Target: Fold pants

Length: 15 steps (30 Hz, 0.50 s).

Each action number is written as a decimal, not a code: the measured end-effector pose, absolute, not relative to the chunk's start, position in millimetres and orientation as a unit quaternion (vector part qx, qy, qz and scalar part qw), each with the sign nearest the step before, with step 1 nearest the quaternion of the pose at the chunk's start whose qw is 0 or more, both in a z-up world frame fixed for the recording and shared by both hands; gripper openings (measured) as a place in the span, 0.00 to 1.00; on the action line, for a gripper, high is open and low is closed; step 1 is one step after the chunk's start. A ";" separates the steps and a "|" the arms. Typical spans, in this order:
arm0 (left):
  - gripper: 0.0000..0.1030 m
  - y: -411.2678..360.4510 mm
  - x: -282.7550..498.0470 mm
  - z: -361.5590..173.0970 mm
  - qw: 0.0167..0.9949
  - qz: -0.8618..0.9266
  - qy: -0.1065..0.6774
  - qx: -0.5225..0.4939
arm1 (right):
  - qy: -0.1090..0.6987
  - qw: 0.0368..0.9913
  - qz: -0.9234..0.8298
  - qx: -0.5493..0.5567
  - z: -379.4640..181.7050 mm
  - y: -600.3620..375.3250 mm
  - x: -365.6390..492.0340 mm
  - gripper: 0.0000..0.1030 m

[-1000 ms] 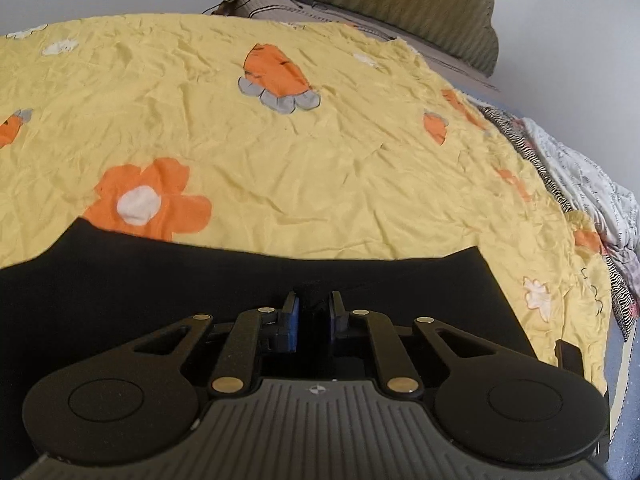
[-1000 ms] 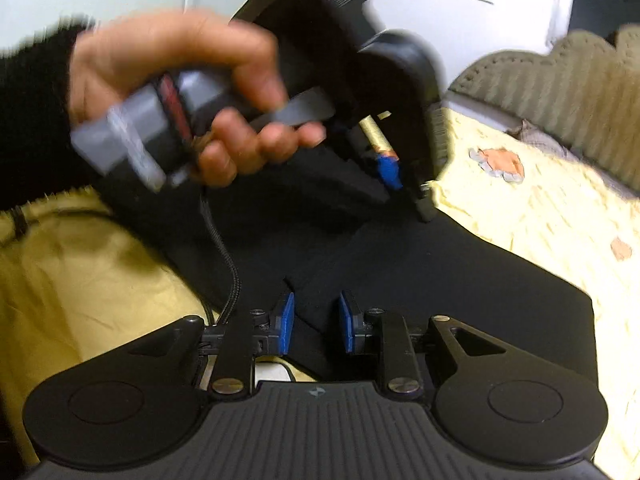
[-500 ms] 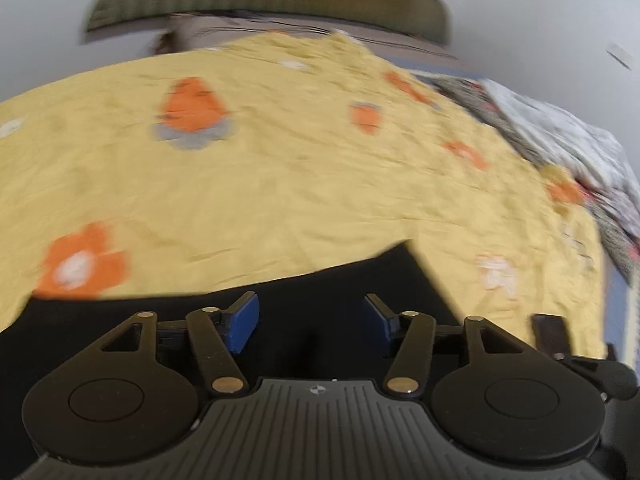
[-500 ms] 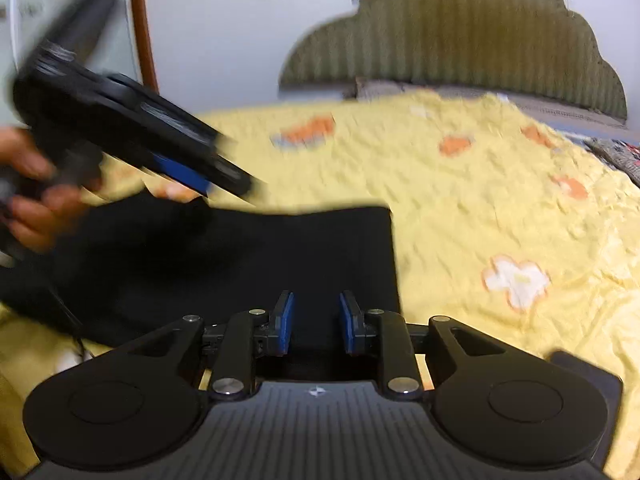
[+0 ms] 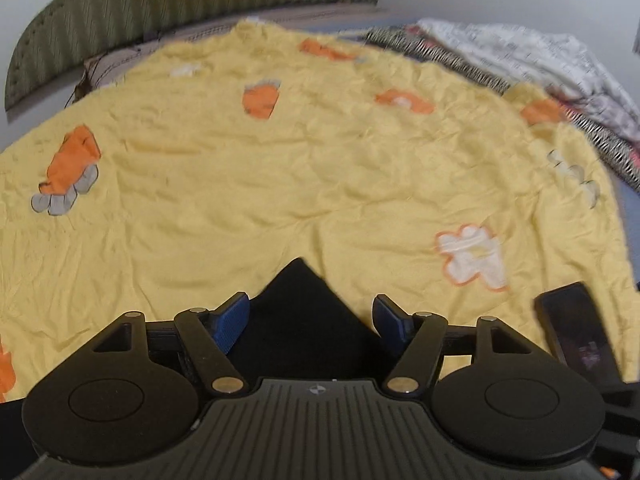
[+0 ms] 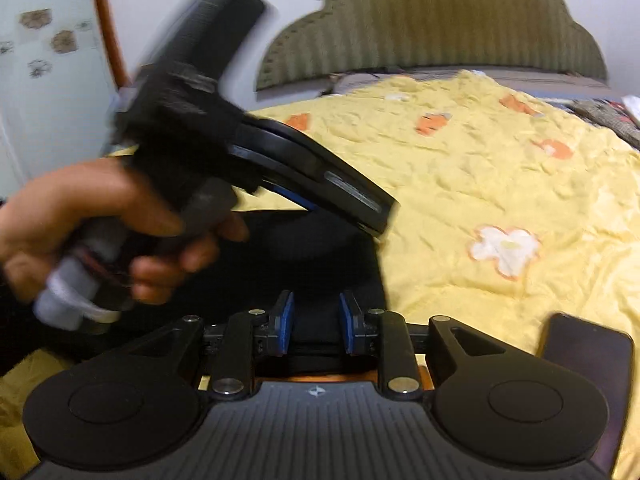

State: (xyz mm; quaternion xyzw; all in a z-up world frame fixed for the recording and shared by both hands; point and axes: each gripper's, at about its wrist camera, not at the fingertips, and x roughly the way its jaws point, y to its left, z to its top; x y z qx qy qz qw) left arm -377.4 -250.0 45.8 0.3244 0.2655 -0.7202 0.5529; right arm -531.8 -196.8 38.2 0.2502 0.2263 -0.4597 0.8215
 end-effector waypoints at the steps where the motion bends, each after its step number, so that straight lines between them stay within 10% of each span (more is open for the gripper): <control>1: 0.68 -247.6 -376.1 49.5 0.559 -0.718 0.264 0.320 | 0.227 0.816 -0.475 0.239 38.6 -195.7 -532.2 0.23; 15: 0.75 -270.9 -375.5 27.4 0.575 -0.690 0.282 0.336 | 0.327 0.805 -0.473 0.145 24.5 -175.0 -519.0 0.23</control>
